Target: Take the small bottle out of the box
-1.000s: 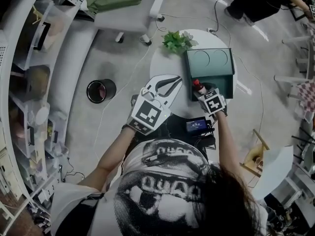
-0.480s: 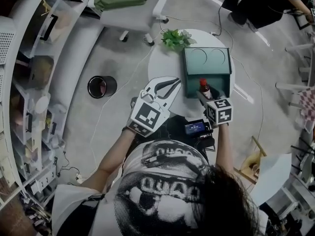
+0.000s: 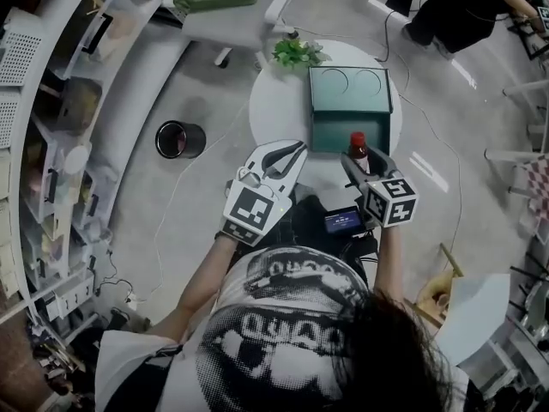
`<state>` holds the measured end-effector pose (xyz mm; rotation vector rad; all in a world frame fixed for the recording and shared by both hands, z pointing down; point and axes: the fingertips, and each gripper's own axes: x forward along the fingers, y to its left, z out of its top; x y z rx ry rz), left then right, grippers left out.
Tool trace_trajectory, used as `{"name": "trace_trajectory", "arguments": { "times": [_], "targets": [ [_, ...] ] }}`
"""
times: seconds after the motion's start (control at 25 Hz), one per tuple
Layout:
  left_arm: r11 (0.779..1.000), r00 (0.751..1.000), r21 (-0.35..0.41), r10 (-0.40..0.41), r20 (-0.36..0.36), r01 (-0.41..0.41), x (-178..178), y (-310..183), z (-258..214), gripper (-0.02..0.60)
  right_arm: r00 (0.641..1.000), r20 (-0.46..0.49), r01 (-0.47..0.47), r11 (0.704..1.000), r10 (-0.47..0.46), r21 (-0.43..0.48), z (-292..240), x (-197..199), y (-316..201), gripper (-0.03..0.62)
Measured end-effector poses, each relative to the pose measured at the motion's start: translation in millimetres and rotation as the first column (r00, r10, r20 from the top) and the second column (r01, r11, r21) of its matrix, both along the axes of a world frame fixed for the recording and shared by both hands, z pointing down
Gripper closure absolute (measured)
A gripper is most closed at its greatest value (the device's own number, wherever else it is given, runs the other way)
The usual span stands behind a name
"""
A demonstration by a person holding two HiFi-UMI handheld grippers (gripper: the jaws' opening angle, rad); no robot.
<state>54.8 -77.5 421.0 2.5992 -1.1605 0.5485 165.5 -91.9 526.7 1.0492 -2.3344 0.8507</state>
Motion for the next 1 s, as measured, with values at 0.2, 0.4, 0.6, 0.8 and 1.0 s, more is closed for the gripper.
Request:
{"name": "trace_trajectory", "arguments": {
  "times": [0.2,0.4,0.6,0.8,1.0],
  "targets": [
    [0.999,0.999,0.016,-0.029,0.018,0.029,16.6,25.1,-4.7,0.558,0.999,0.04,0.023,0.998,-0.025,0.051,-23.2,12.0,19.8,0.372],
    [0.998,0.998,0.028,-0.057,0.026,0.056,26.5,51.0,-11.3,0.558,0.995,0.095,0.034,0.995,-0.043,0.095,-43.7,16.1,40.9,0.372],
    [0.996,0.996,0.029,-0.08,0.037,0.079,28.1,76.4,-14.1,0.558,0.989,0.133,0.042,0.992,-0.058,0.12,-55.5,15.4,60.5,0.372],
    [0.996,0.995,0.023,-0.091,0.031,0.09,29.3,97.1,-15.2,0.558,0.986,0.155,0.048,0.989,-0.069,0.137,-62.9,14.3,78.3,0.372],
    [0.995,0.995,0.015,-0.094,0.014,0.094,28.9,112.6,-19.8,0.568,0.983,0.165,0.057,0.987,-0.082,0.15,-70.5,9.0,91.0,0.372]
  ]
}}
